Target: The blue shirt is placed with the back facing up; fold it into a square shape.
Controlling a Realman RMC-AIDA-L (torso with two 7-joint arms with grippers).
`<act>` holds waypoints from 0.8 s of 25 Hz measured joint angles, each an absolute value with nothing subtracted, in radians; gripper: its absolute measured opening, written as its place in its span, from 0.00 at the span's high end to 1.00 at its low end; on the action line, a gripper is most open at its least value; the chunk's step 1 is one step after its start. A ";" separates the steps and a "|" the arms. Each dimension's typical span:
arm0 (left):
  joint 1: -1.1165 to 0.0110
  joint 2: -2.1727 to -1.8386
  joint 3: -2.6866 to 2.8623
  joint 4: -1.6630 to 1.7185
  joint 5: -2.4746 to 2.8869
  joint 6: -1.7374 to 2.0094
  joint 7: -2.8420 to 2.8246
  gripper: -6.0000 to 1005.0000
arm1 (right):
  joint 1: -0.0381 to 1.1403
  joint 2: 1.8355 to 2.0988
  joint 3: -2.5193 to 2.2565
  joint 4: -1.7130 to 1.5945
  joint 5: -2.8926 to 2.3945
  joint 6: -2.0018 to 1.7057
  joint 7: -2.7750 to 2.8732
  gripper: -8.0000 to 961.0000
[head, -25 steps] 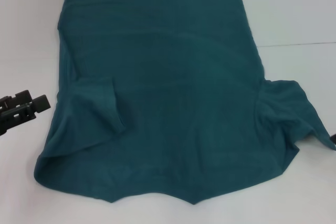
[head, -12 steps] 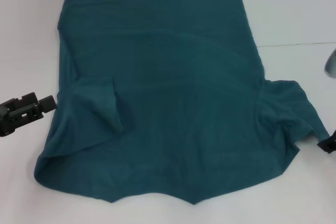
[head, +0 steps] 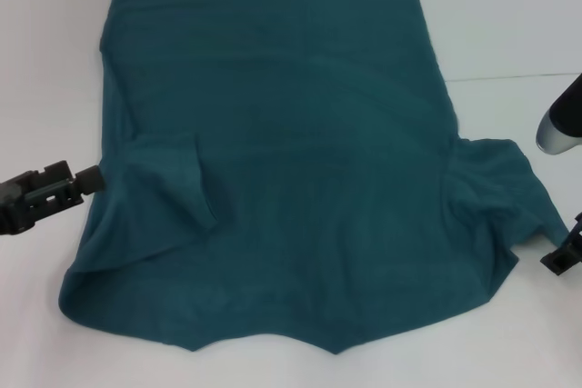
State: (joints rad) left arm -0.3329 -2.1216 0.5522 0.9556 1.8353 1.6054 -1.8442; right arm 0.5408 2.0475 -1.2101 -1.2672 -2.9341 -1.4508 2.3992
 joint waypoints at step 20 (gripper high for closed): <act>-0.345 -2.126 0.566 0.954 1.838 1.589 -1.879 0.12 | 0.561 2.020 -1.221 -1.120 -2.934 -1.287 2.417 0.09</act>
